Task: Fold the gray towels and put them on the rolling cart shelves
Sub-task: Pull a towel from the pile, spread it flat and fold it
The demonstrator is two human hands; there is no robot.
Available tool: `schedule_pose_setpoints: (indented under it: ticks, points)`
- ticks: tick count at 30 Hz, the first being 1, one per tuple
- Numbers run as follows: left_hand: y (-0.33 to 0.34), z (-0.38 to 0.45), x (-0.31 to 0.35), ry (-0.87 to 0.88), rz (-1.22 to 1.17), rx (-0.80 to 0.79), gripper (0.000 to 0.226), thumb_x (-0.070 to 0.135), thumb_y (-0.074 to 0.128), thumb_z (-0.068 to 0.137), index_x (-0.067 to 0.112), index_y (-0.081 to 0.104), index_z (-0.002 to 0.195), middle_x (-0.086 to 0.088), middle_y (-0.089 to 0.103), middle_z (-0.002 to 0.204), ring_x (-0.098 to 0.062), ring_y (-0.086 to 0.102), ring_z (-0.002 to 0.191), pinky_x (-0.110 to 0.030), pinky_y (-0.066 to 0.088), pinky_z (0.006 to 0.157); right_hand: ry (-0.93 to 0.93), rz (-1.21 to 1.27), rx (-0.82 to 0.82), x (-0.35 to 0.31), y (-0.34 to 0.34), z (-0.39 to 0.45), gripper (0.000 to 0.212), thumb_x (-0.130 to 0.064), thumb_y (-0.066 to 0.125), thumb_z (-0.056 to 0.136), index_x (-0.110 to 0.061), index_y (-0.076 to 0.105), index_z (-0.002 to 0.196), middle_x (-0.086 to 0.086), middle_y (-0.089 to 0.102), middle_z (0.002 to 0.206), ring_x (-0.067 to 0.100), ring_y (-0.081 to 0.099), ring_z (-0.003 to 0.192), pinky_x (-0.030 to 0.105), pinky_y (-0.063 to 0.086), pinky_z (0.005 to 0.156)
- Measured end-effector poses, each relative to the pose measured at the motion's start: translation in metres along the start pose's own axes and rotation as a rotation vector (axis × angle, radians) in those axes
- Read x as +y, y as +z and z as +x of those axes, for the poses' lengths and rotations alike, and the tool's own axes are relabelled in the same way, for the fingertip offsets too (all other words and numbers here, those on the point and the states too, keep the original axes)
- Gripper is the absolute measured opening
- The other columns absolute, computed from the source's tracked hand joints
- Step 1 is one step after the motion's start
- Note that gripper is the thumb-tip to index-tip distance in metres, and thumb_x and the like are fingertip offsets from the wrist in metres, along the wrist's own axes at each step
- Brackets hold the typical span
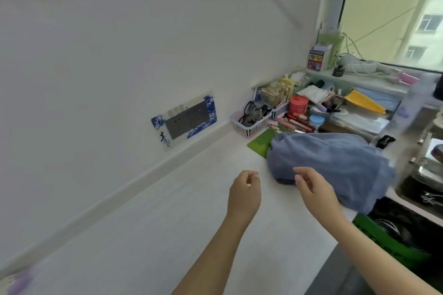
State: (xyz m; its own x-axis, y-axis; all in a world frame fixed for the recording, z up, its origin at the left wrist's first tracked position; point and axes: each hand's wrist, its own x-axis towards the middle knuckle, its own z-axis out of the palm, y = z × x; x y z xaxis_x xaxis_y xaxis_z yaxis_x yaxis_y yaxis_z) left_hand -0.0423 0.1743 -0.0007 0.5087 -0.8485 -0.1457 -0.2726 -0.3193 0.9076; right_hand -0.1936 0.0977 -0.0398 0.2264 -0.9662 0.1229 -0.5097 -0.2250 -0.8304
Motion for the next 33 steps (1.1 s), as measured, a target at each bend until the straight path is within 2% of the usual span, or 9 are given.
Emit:
schedule_pose_setpoints:
  ticks: [5, 10, 13, 17, 19, 22, 26, 29, 33]
  points:
    - [0.074, 0.057, 0.016, -0.078, 0.01, -0.067, 0.019, 0.029, 0.039, 0.098, 0.021, 0.056, 0.097, 0.006, 0.06, 0.09, -0.017, 0.06, 0.093, -0.025, 0.043, 0.071, 0.069, -0.075, 0.024, 0.055, -0.035, 0.06, 0.024, -0.026, 0.051, 0.094, -0.019, 0.059, 0.115, -0.005, 0.059, 0.098, 0.011, 0.057, 0.085, 0.031, 0.048, 0.076]
    - [0.118, 0.103, 0.021, -0.213, -0.084, -0.104, 0.021, 0.033, 0.039, 0.099, 0.024, 0.053, 0.086, 0.007, 0.057, 0.088, -0.021, 0.061, 0.094, -0.029, 0.047, 0.078, 0.103, -0.37, 0.124, 0.094, -0.054, 0.108, 0.037, -0.033, 0.054, 0.092, -0.018, 0.056, 0.126, 0.006, 0.05, 0.136, 0.028, 0.039, 0.127, 0.047, 0.028, 0.105]
    - [0.14, 0.126, 0.025, -0.339, -0.227, -0.126, 0.024, 0.041, 0.036, 0.1, 0.024, 0.051, 0.102, 0.006, 0.055, 0.097, -0.014, 0.056, 0.092, -0.028, 0.048, 0.076, 0.175, -0.443, 0.083, 0.111, -0.066, 0.137, 0.045, -0.041, 0.045, 0.095, -0.024, 0.046, 0.136, 0.005, 0.031, 0.152, 0.027, 0.021, 0.14, 0.046, 0.012, 0.113]
    - [0.163, 0.149, 0.032, -0.444, -0.349, -0.154, 0.046, 0.045, 0.032, 0.1, 0.022, 0.038, 0.14, 0.001, 0.045, 0.136, -0.022, 0.049, 0.123, -0.034, 0.05, 0.083, 0.337, -0.556, -0.013, 0.135, -0.077, 0.177, 0.055, -0.054, 0.031, 0.095, -0.031, 0.031, 0.145, 0.008, 0.018, 0.157, 0.029, 0.011, 0.143, 0.048, 0.006, 0.114]
    - [0.171, 0.155, 0.035, -0.472, -0.383, -0.173, 0.049, 0.047, 0.032, 0.1, 0.024, 0.036, 0.143, 0.001, 0.044, 0.142, -0.022, 0.047, 0.127, -0.038, 0.05, 0.088, 0.394, -0.584, -0.062, 0.147, -0.079, 0.191, 0.055, -0.056, 0.029, 0.095, -0.031, 0.033, 0.143, 0.01, 0.029, 0.152, 0.033, 0.021, 0.139, 0.05, 0.011, 0.113]
    - [0.181, 0.162, 0.036, -0.509, -0.399, -0.162, 0.049, 0.048, 0.033, 0.099, 0.024, 0.039, 0.142, -0.002, 0.047, 0.141, -0.023, 0.048, 0.127, -0.036, 0.05, 0.084, 0.335, -0.614, -0.022, 0.153, -0.083, 0.201, 0.045, -0.054, 0.036, 0.094, -0.027, 0.054, 0.125, 0.011, 0.052, 0.126, 0.031, 0.042, 0.118, 0.046, 0.03, 0.103]
    - [0.182, 0.166, 0.034, -0.551, -0.413, -0.141, 0.051, 0.048, 0.032, 0.099, 0.022, 0.039, 0.143, -0.004, 0.046, 0.143, -0.024, 0.046, 0.129, -0.041, 0.047, 0.092, 0.164, -0.554, 0.092, 0.148, -0.087, 0.198, 0.028, -0.046, 0.05, 0.091, -0.021, 0.06, 0.085, 0.0, 0.06, 0.084, 0.02, 0.053, 0.085, 0.032, 0.038, 0.07]
    - [0.177, 0.162, 0.036, -0.533, -0.401, -0.134, 0.049, 0.048, 0.031, 0.1, 0.019, 0.046, 0.137, -0.004, 0.049, 0.139, -0.024, 0.048, 0.126, -0.042, 0.046, 0.096, 0.207, -0.25, 0.038, 0.136, -0.09, 0.193, 0.024, -0.041, 0.053, 0.092, -0.024, 0.056, 0.076, -0.007, 0.06, 0.069, 0.014, 0.057, 0.071, 0.03, 0.039, 0.059]
    - [0.17, 0.152, 0.045, -0.568, -0.456, -0.125, 0.05, 0.05, 0.033, 0.099, 0.014, 0.067, 0.102, -0.007, 0.065, 0.103, -0.02, 0.062, 0.089, -0.032, 0.052, 0.077, 0.282, 0.117, -0.072, 0.104, -0.092, 0.189, 0.018, -0.035, 0.054, 0.094, -0.023, 0.065, 0.086, -0.003, 0.066, 0.077, 0.012, 0.06, 0.077, 0.024, 0.045, 0.067]
